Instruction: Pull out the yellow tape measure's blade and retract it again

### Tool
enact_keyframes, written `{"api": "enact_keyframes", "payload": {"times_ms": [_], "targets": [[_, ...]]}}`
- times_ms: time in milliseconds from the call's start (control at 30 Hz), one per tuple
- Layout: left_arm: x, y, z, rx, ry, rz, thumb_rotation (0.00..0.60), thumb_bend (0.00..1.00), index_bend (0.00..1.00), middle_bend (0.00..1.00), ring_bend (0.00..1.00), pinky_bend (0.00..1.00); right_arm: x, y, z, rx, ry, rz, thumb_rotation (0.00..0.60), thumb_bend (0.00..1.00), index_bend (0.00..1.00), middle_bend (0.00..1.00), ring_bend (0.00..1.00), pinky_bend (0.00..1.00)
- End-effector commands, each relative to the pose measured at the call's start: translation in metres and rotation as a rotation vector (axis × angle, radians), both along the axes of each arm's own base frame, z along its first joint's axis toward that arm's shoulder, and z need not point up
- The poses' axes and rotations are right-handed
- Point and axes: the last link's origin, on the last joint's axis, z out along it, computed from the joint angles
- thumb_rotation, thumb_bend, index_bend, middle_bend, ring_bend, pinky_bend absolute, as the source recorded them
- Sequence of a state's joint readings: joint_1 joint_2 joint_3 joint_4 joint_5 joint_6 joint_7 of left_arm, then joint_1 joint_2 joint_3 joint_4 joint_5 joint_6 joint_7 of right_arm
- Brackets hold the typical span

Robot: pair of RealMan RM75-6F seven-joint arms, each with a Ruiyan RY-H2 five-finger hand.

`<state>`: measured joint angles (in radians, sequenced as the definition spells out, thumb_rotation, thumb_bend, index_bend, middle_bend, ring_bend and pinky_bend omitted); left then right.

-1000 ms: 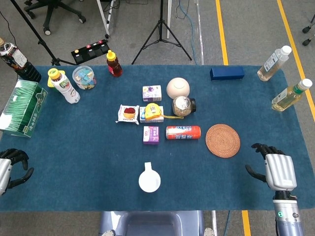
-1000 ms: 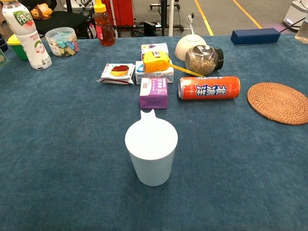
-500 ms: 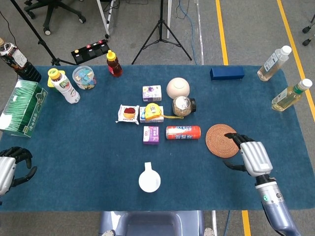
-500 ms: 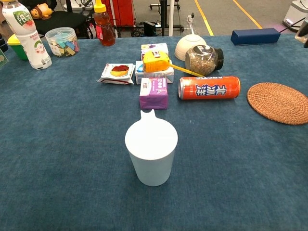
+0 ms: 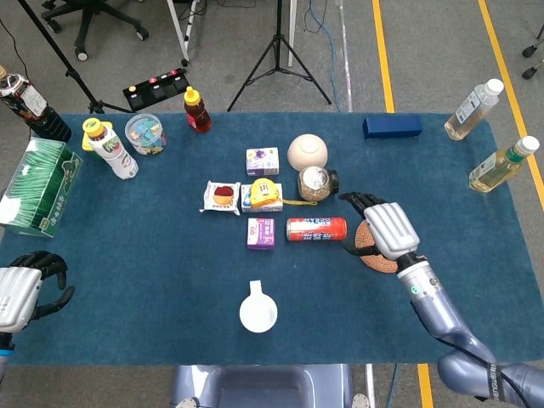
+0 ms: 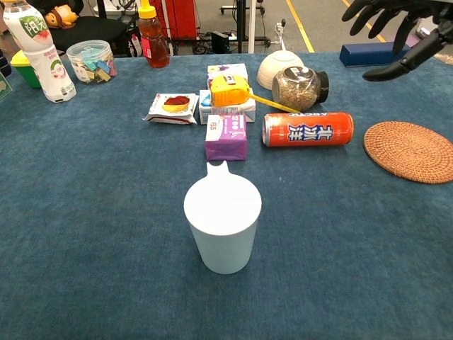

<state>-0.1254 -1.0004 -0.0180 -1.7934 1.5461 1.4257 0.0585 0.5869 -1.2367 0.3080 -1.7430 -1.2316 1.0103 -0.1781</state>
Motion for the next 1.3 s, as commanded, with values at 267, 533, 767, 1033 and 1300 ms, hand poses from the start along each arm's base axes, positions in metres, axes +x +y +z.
{"api": "enact_keyframes", "payload": {"times_ms": [267,533,767,1033,1300], "targets": [[0.001,0.003,-0.008,-0.025,0.009,0.021,0.6,0.3,0.65,0.44,0.29,0.35,0.031,-0.054,-0.038,0.045,0.017,0.036,0.512,0.24,0.14,0.21,0.23,0.37],[-0.001,0.005,-0.009,-0.025,0.018,0.04,0.6,0.3,0.65,0.44,0.29,0.35,0.052,-0.079,-0.057,0.072,0.015,0.055,0.509,0.24,0.12,0.2,0.22,0.34],[-0.004,0.005,-0.01,-0.03,0.02,0.054,0.6,0.3,0.64,0.44,0.28,0.35,0.064,-0.092,-0.071,0.106,0.014,0.065,0.513,0.24,0.11,0.2,0.22,0.33],[-0.008,0.005,-0.012,-0.035,0.014,0.067,0.6,0.3,0.63,0.44,0.28,0.35,0.085,-0.105,-0.094,0.15,0.036,0.093,0.512,0.24,0.11,0.2,0.22,0.33],[-0.019,0.003,-0.01,-0.037,0.008,0.099,0.6,0.3,0.64,0.44,0.28,0.35,0.095,-0.115,-0.115,0.183,0.069,0.094,0.51,0.24,0.11,0.2,0.22,0.32]]}}
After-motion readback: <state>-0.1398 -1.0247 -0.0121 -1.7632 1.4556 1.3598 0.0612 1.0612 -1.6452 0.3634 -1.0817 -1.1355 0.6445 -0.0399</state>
